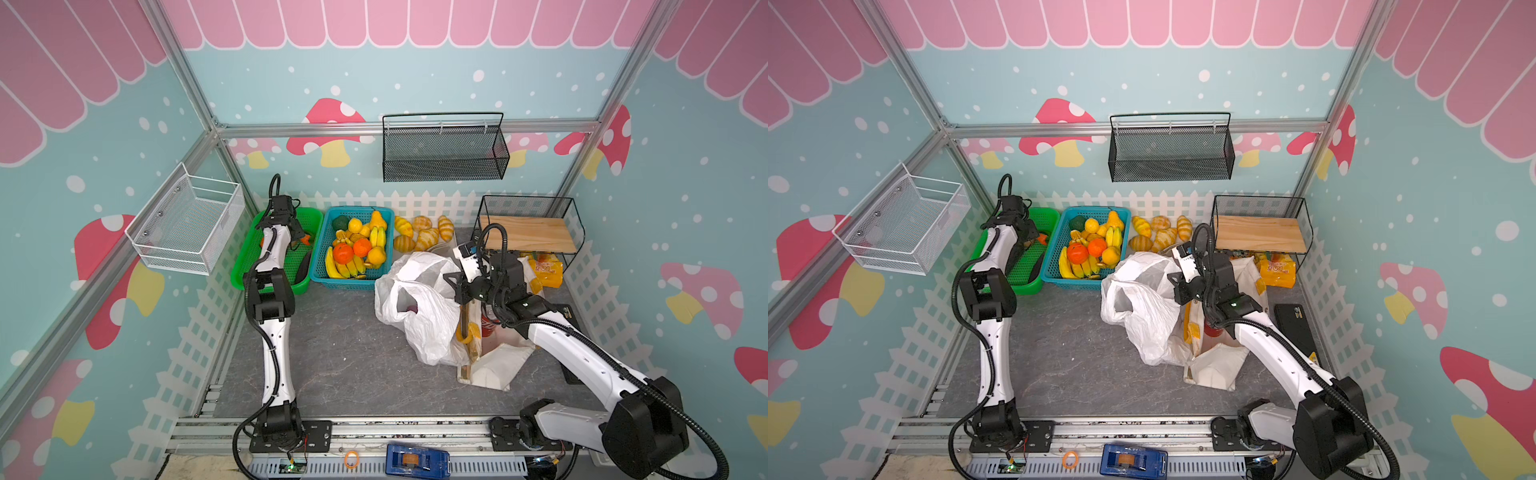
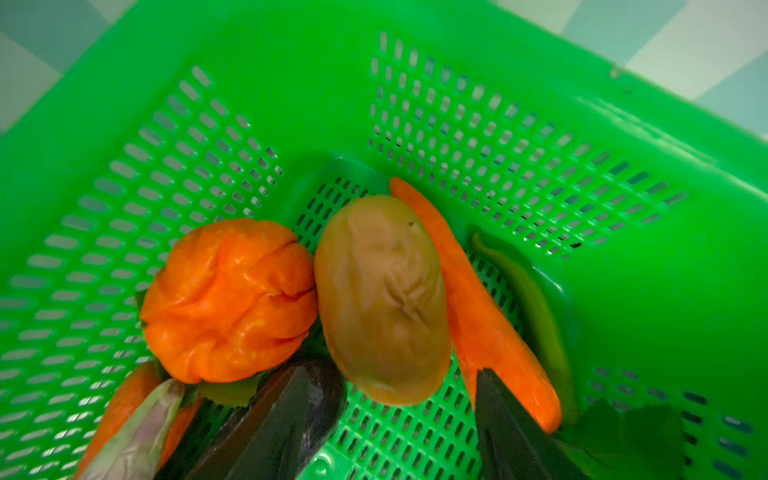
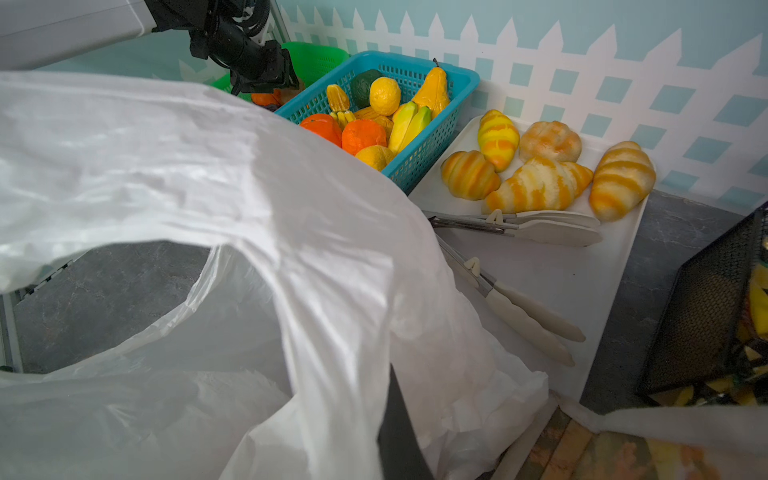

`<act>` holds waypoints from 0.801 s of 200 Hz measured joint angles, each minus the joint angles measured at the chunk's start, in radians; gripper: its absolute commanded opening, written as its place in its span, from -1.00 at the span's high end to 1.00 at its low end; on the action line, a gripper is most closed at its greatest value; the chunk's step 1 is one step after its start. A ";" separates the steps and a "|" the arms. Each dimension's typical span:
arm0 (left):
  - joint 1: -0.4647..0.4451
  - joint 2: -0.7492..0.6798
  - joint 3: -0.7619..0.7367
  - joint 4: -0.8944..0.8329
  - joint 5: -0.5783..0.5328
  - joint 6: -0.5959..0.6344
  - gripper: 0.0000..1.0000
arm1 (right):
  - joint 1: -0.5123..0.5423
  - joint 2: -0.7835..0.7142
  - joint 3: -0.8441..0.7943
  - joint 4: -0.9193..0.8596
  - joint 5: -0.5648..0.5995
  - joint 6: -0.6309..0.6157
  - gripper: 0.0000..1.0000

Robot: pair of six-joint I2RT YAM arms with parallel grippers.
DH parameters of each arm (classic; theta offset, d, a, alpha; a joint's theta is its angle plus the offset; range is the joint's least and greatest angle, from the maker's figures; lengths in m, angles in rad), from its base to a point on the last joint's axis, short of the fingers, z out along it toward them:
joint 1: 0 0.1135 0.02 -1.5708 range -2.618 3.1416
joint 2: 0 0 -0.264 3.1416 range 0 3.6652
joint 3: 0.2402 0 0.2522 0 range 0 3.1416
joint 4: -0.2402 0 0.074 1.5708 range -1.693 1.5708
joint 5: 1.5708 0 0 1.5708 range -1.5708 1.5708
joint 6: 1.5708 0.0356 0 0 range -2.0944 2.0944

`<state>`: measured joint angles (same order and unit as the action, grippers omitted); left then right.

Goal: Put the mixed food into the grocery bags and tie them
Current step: 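Lower the left gripper into the green basket toward the orange carrot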

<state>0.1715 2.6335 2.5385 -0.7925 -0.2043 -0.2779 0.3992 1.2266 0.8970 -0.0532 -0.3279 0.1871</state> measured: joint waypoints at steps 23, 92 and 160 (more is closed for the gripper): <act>0.005 0.019 0.022 -0.008 0.011 -0.009 -0.37 | 0.000 0.000 0.000 -0.001 0.002 0.000 1.00; 0.014 0.079 0.055 -0.043 0.039 -0.060 -0.40 | 0.000 0.011 0.000 -0.002 0.006 0.000 1.00; 0.044 0.122 0.093 -0.056 0.103 -0.097 -0.52 | 0.000 0.026 0.000 0.000 0.005 0.000 1.00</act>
<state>0.2157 2.7552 2.6320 -0.8482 -0.1013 -0.3748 0.3992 1.2522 0.8970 -0.0528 -0.3225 0.1871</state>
